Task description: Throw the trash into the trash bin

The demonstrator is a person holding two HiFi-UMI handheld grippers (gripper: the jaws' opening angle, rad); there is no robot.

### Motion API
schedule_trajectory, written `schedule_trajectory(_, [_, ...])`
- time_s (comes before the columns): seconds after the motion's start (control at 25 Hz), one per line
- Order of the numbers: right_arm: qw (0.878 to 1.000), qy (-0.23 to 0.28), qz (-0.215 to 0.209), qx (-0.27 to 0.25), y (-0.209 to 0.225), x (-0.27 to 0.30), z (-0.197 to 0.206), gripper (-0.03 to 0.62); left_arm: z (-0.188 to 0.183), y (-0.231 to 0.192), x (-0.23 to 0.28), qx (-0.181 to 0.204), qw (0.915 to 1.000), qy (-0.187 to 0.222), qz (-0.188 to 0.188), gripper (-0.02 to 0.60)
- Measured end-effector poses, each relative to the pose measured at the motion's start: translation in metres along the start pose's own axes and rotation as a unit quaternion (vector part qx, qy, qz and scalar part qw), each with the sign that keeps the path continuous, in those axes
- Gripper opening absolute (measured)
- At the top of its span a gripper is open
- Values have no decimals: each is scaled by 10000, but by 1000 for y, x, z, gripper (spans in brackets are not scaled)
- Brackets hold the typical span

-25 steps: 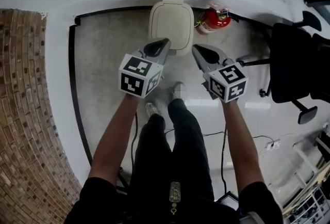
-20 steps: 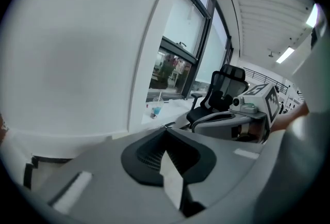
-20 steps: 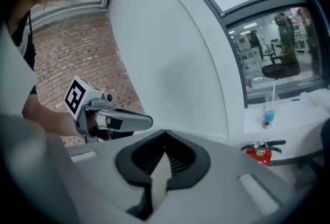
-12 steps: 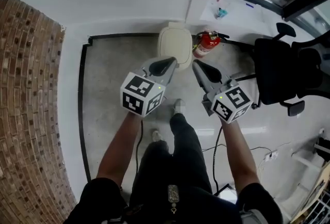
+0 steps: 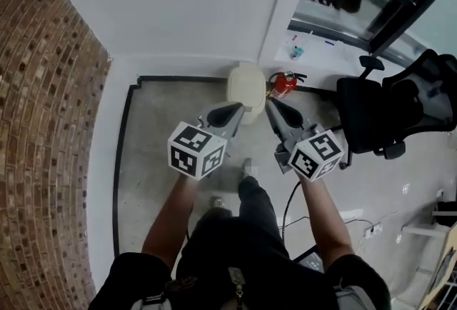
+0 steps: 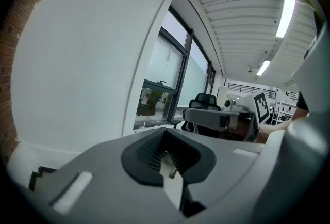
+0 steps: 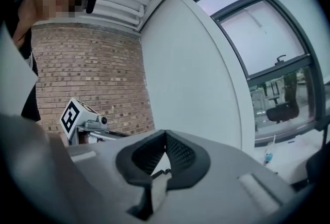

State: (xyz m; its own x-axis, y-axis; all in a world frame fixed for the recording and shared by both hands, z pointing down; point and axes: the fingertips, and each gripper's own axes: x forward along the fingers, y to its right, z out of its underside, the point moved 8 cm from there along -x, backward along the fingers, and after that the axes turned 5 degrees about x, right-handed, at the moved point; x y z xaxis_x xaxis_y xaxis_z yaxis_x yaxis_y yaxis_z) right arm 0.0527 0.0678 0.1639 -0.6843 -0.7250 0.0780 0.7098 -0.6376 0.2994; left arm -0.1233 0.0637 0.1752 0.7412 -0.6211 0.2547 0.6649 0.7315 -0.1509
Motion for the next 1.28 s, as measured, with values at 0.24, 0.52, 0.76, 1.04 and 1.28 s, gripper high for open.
schedule_trajectory(0.24, [9988, 105, -149, -461, -59, -24, -25, 2, -26, 29, -45, 245, 9993, 248, 94, 6])
schedule_trajectory(0.52, [9981, 201, -27, -586, -89, -50, -36, 2, -39, 52, -73, 458, 9982, 373, 131, 6])
schedule_trajectory(0.76, [9980, 289, -56, -567, -102, -56, -43, 2, -46, 61, -86, 497, 9977, 457, 57, 6])
schedule_trajectory(1.04, [9972, 369, -24, -648, -109, -60, -50, 2, -52, 68, -92, 570, 9970, 513, 62, 6])
schedule_trajectory(1.28, [9974, 378, 6, -621, -111, -65, -50, 2, -51, 74, -92, 576, 9971, 497, 79, 6])
